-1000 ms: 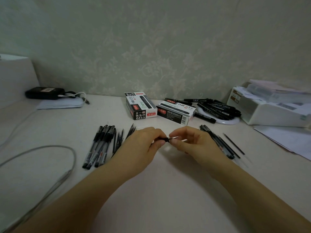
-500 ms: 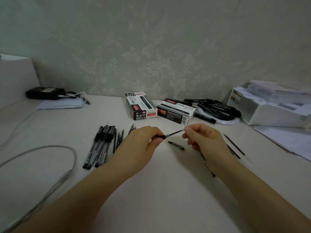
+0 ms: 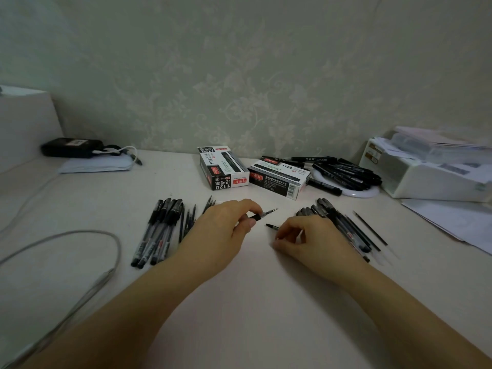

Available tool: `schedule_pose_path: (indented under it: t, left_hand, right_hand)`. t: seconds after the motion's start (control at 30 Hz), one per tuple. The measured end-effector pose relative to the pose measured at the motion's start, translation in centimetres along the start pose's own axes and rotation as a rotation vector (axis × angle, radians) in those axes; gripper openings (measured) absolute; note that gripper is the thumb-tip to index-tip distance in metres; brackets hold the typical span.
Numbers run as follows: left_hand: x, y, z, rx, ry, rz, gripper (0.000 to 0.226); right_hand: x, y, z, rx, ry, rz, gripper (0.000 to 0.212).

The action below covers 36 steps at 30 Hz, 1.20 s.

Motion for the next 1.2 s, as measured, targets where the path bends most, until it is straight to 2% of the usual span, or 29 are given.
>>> schedule_pose_path:
  t: [0.1,0.17,0.23,0.33,0.43,0.53,0.63,0.77,0.83,0.87,0.93,0.97,1.03,1.2]
  left_hand:
    - [0.1,-0.1,0.0,0.003,-0.003,0.013,0.021]
    - [0.2,-0.1,0.0,0.017,-0.004,0.045,0.021]
    - [0.4,-0.2,0.0,0.039,-0.012,0.081,0.02]
    - [0.8,-0.4,0.0,0.061,-0.039,0.103,0.018]
    - [1.0,-0.4,0.1,0.062,-0.063,0.107,0.016]
    - [1.0,-0.4,0.1,0.072,-0.086,0.1,0.015]
    - [0.9,-0.4,0.1,0.05,-0.075,0.078,0.015]
    - [0.6,-0.3,0.1,0.029,-0.034,0.052,0.015]
    - [0.4,-0.2,0.1,0.028,-0.028,0.036,0.015]
    - [0.4,-0.2,0.1,0.027,-0.027,0.027,0.015]
    - [0.3,-0.2,0.0,0.021,-0.024,0.012,0.015]
    - [0.2,-0.2,0.0,0.018,-0.021,0.003,0.015]
    - [0.0,-0.3,0.1,0.013,-0.016,-0.008,0.014]
    - [-0.5,-0.2,0.0,0.029,0.007,-0.02,0.014]
  right_hand:
    - [0.0,0.2,0.1,0.007,-0.008,-0.027,0.016]
    - [-0.2,0.4,0.0,0.096,-0.035,-0.14,0.015]
    - [-0.6,0.7,-0.1,0.154,-0.106,-0.442,0.014]
    - [-1.5,0.5,0.2,-0.014,-0.207,-0.887,0.021]
    - [-1.7,-0.1,0.2,-0.078,-0.296,-1.139,0.029]
    - [-1.5,-0.3,0.0,-0.101,-0.352,-1.251,0.028]
    - [-0.7,-0.1,-0.4,-0.067,-0.373,-1.256,0.021]
    - [0.6,1.8,-1.3,0.215,-0.406,-1.306,0.02]
    - [1.9,3.6,-1.4,0.409,-0.42,-1.213,0.017]
    - [2.8,4.5,-1.4,0.491,-0.429,-1.059,0.015]
    - [4.9,5.8,-1.1,0.582,-0.414,-0.572,0.012]
    - [5.7,6.1,-1.0,0.578,-0.385,-0.336,0.01]
    - [6.9,5.9,-0.8,0.521,-0.374,-0.052,0.01]
    - [8.3,4.3,-1.2,0.346,-0.458,0.206,0.015]
Point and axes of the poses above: each hand's wrist, its own z-axis away from the middle knuckle, its own y-axis out of the back of the hand, x = y × z, the point moved 1 cm from there along -z, towards the middle knuckle, and after that the axes turned 7 degrees about z, right-handed, at the moved point
